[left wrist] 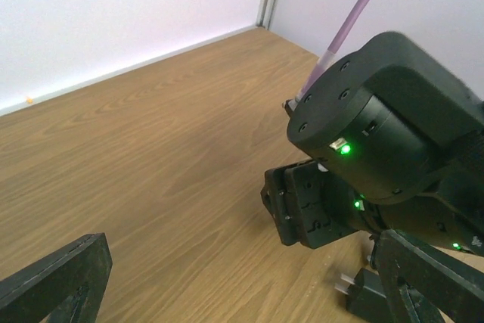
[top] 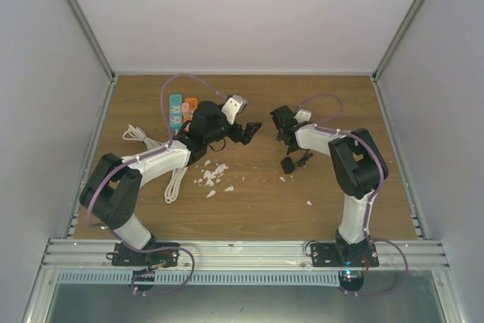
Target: Insert the plug
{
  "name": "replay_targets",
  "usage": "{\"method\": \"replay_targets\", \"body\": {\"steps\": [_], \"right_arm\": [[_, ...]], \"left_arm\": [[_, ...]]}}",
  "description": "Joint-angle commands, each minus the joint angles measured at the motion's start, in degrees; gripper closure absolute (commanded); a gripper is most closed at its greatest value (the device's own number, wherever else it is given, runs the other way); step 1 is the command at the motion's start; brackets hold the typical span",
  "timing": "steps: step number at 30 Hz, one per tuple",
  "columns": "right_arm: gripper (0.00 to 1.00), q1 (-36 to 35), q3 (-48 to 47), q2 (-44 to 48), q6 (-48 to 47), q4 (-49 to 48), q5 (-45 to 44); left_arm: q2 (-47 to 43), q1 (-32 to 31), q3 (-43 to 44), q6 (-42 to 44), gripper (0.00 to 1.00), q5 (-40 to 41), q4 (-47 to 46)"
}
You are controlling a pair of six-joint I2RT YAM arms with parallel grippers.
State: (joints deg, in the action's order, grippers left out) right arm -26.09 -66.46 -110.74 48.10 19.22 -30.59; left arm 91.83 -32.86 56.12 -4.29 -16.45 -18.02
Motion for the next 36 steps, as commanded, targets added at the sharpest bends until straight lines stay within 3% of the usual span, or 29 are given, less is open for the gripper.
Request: {"method": "replay_targets", "body": {"steps": [1,4,6,8,12,16,25,30,36], "right_arm": [[0.30,0.49,-1.67,-2.31,-0.02,-0.73,-0.21],[0.43,0.49,-2.16,-3.09,-0.15,-0.61,-0.03],[0.59,0.51,-2.24,-3.30,-0.40,-0.80,0.29],[0.69,0.49,-2.19,-3.33,-0.90,-1.22,1.05],[0.71,0.51,-1.95,-3.39,-1.85,-2.27,2.25],[0.98,0.43,-1.92,-3.49,-4.30,-3.69,4.39],[1.00,-5.01,-3.10,-3.60,-13.71,-8.75,7.08],[1.00,-11.79,-4.50,-4.09,-21.11,-12.70,7.36],[1.00,-15.78,-5.00,-4.94,-28.59,-16.48,13.85]], "left_arm": [[3.14,-0.36,1.44,1.07,0.01,0.68,-3.57],[3.64,-0.36,1.82,1.05,0.01,0.36,-3.61],[3.43,-0.36,1.52,1.13,0.01,0.67,-3.70],[3.04,-0.36,1.22,1.37,0.01,0.90,-3.82],[2.82,-0.31,1.01,1.46,0.01,1.10,-3.98],[3.26,-0.36,1.36,1.39,0.01,1.16,-3.86],[2.31,0.38,0.91,2.27,0.01,5.72,-2.47],[-0.15,4.40,-2.67,-1.35,0.01,5.22,-5.10],[-3.65,8.51,-6.94,-4.96,0.01,10.02,-7.19]]}}
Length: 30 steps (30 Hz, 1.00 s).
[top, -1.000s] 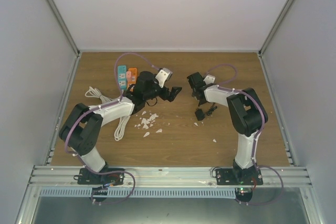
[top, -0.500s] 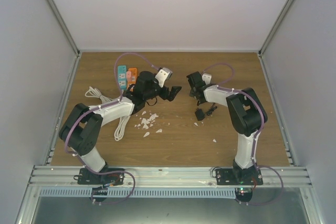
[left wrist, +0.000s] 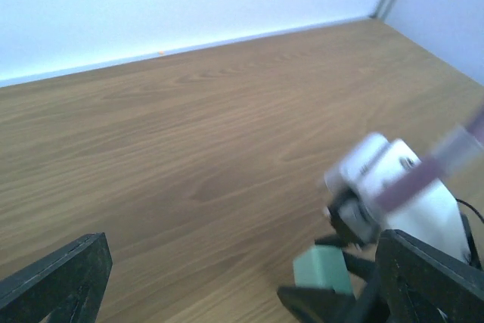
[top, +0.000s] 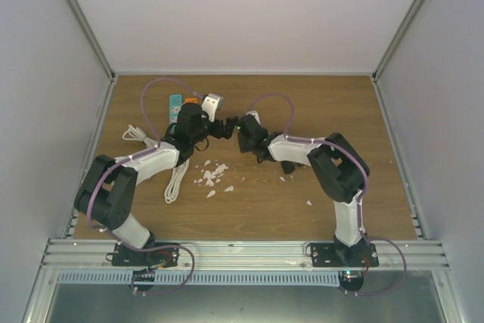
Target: Insert the plug
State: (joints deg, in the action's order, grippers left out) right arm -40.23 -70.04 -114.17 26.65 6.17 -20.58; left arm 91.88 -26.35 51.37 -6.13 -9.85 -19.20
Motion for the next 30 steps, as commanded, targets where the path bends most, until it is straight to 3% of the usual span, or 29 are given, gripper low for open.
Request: {"method": "replay_targets", "body": {"steps": [1,23,25,30], "right_arm": [[1.00,-2.18,-1.87,-1.69,-8.36,-3.18,4.08],[0.98,-9.58,-5.08,-5.25,-24.58,-1.30,7.79],[0.90,-9.65,-5.55,-5.62,-24.70,-1.05,8.75],[0.39,-9.74,-5.12,-4.76,-24.53,-1.13,9.26]], "left_arm": [[-4.11,2.68,-2.89,-3.70,0.01,2.98,-6.56],[-3.64,7.46,-3.56,-6.79,0.01,2.52,-6.29],[-3.55,7.66,-3.52,-6.87,0.01,2.29,-6.27],[-3.37,8.09,-3.56,-7.05,0.01,1.88,-6.27]]}}
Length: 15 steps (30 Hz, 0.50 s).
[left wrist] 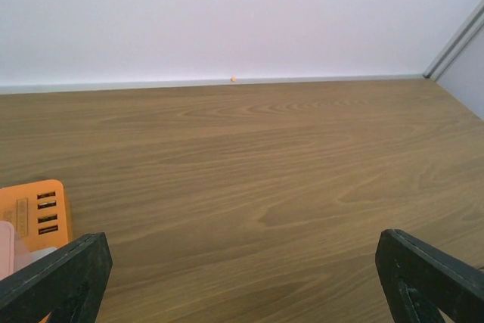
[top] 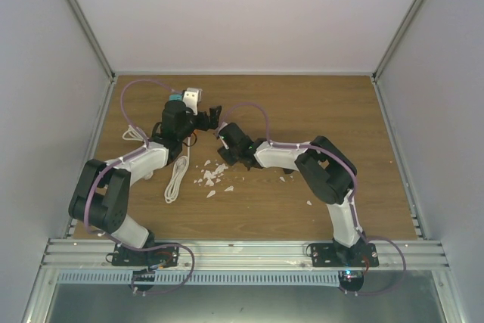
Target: Insert the plug
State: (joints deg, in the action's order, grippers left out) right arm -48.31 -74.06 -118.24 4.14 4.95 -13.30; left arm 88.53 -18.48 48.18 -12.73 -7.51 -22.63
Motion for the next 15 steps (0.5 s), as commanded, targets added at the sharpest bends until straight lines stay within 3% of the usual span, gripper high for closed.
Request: {"method": "replay_targets", "body": {"steps": [1,4,6,10,15], "right_arm": [[0.30,-1.63,-0.90,-0.20,-1.82,-0.06,1.74],[0.11,-1.72,0.03,1.12,-0.78,-0.82,0.03],[0.08,-1.70,0.54,1.72,0.22,-1.29,-1.60],[0.10,-1.78,-0.67,1.52,5.40,1.16,-4.70],[0.26,-1.79,-3.61,0.40,13.36,8.13,-8.90]], "left_arm": [[-0.03,0.32,-0.30,-0.45,0.01,-0.61,-2.85],[0.29,0.45,-0.21,-0.54,0.01,-1.21,-2.87],[0.55,0.60,0.02,-0.63,0.01,-1.66,-2.69],[0.89,0.73,0.32,-0.50,0.01,-1.88,-2.44],[1.00,1.17,0.42,-0.37,0.01,-1.93,-2.21]]}}
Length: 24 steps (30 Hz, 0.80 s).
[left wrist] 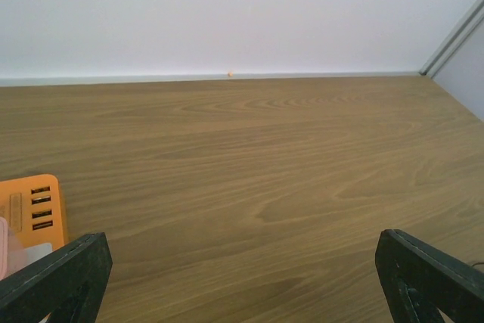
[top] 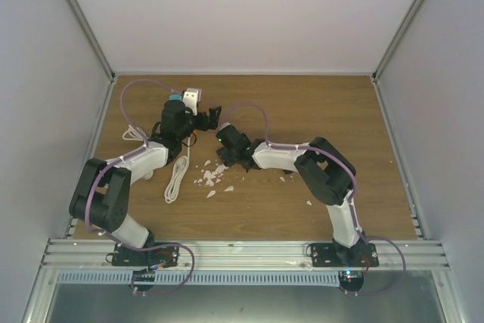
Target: Insert the plug
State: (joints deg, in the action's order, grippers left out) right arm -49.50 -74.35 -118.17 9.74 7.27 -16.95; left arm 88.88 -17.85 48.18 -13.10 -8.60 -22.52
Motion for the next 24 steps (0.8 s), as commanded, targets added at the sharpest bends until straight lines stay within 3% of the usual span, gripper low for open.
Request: {"method": "replay_targets", "body": {"steps": [1,15,24], "right_arm": [[0.29,-0.60,-4.36,-0.13,9.17,7.57,-6.26],[0.45,0.57,-9.48,-3.66,14.70,15.66,-2.27],[0.72,1.58,-10.11,-4.41,15.18,16.73,-1.63]], "left_arm": [[0.68,0.63,0.42,0.01,0.01,-0.92,-2.33],[1.73,1.06,1.06,-0.34,0.01,-2.32,-2.17],[1.38,1.58,0.68,-0.67,0.01,-2.01,-2.18]]}}
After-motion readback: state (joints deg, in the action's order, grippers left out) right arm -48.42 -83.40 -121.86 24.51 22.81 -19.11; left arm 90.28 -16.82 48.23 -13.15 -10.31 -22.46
